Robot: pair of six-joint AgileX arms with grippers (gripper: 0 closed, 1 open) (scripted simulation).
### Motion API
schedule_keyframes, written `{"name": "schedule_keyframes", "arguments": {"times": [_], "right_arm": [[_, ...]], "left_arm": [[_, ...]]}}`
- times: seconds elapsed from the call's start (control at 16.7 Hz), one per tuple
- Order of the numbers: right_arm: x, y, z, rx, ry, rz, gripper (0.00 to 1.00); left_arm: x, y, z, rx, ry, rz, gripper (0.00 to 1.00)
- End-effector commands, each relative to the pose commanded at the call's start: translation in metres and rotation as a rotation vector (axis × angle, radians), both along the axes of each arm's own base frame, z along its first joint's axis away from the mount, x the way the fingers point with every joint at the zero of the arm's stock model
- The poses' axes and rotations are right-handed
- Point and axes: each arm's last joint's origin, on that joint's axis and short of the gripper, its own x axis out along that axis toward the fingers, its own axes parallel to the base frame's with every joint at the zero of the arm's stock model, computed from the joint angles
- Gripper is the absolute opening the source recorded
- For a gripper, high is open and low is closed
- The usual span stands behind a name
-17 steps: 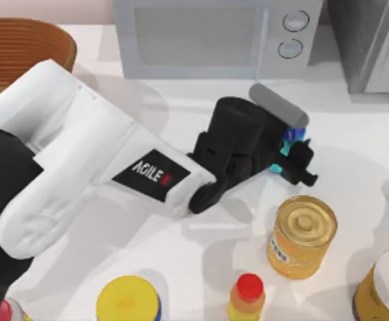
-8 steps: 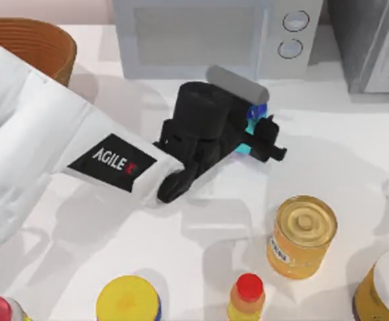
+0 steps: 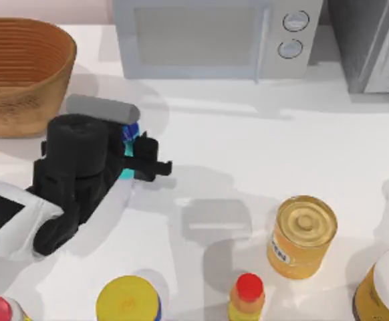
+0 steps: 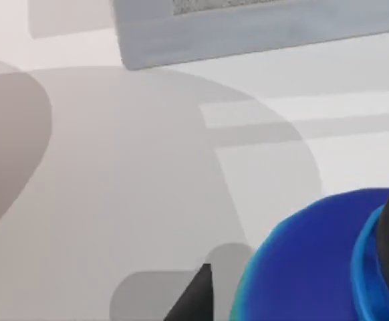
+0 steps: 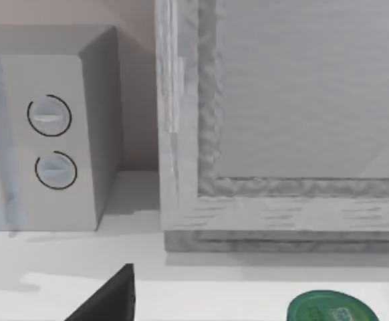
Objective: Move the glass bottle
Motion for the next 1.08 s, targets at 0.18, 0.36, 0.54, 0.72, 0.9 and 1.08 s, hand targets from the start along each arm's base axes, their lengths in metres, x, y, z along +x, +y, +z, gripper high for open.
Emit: {"name": "schedule_keyframes", "arguments": {"times": [0.18, 0.36, 0.54, 0.72, 0.9, 1.08], "right_arm": [[0.0, 0.0, 0.0, 0.0, 0.0, 0.0, 1.0], [0.0, 0.0, 0.0, 0.0, 0.0, 0.0, 1.0], [0.0, 0.0, 0.0, 0.0, 0.0, 0.0, 1.0], [0.0, 0.0, 0.0, 0.0, 0.0, 0.0, 1.0], [0.0, 0.0, 0.0, 0.0, 0.0, 0.0, 1.0], [0.0, 0.0, 0.0, 0.0, 0.0, 0.0, 1.0]], "left_arm": [[-0.016, 0.038, 0.005, -0.02, -0.029, 0.178, 0.0], [-0.02, 0.047, 0.007, -0.041, -0.043, 0.225, 0.0], [-0.02, 0.046, 0.006, -0.034, -0.036, 0.219, 0.0], [-0.013, 0.044, 0.004, -0.042, -0.05, 0.217, 0.0], [-0.002, 0.044, -0.01, -0.035, -0.033, 0.224, 0.0], [0.008, 0.043, -0.02, -0.035, -0.036, 0.222, 0.0]]}}
